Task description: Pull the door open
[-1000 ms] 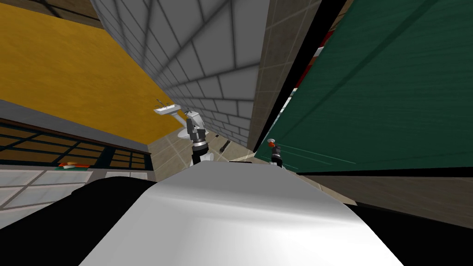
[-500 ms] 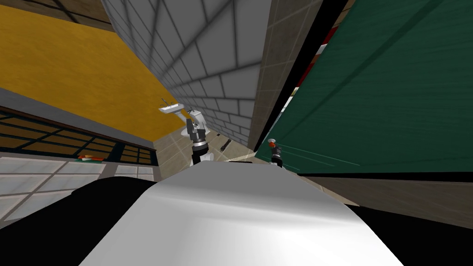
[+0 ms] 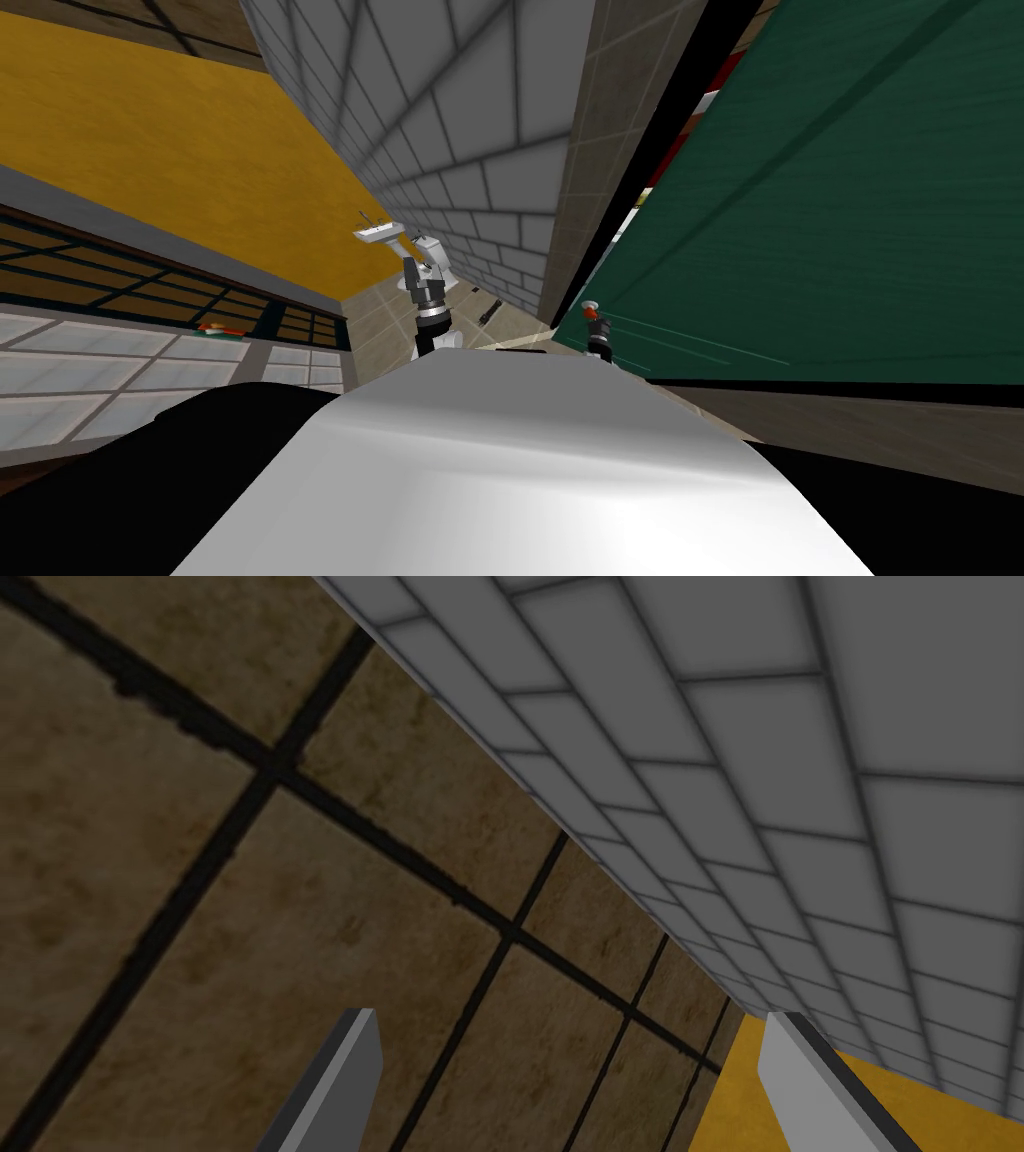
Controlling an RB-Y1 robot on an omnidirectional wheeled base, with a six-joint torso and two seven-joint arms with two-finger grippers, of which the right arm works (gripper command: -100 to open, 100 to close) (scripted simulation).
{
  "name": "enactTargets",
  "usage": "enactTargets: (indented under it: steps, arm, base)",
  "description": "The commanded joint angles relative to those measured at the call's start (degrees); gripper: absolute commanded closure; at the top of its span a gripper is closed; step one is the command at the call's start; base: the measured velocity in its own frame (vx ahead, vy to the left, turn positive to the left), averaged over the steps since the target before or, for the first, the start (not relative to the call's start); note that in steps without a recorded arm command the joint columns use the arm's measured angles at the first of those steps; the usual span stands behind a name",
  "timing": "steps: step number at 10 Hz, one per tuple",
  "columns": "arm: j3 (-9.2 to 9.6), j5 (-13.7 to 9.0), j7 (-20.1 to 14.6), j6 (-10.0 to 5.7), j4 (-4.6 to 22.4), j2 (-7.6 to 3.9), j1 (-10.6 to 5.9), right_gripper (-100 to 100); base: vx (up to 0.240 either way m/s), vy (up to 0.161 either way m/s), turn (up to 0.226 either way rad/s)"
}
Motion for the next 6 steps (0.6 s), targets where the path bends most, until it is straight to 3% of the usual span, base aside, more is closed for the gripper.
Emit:
enactTargets:
  steps: [1, 6]
  arm:
    - [0.29, -0.95, -2.17, 0.07, -0.18, 0.35, -0.08, -100]
    - [1.35, -4.42, -9.52, 0.33, -0.86, 1.65, -0.39, -100]
  base:
    - [-0.051, -0.037, 0.005]
    - [-0.079, -0.011, 0.033]
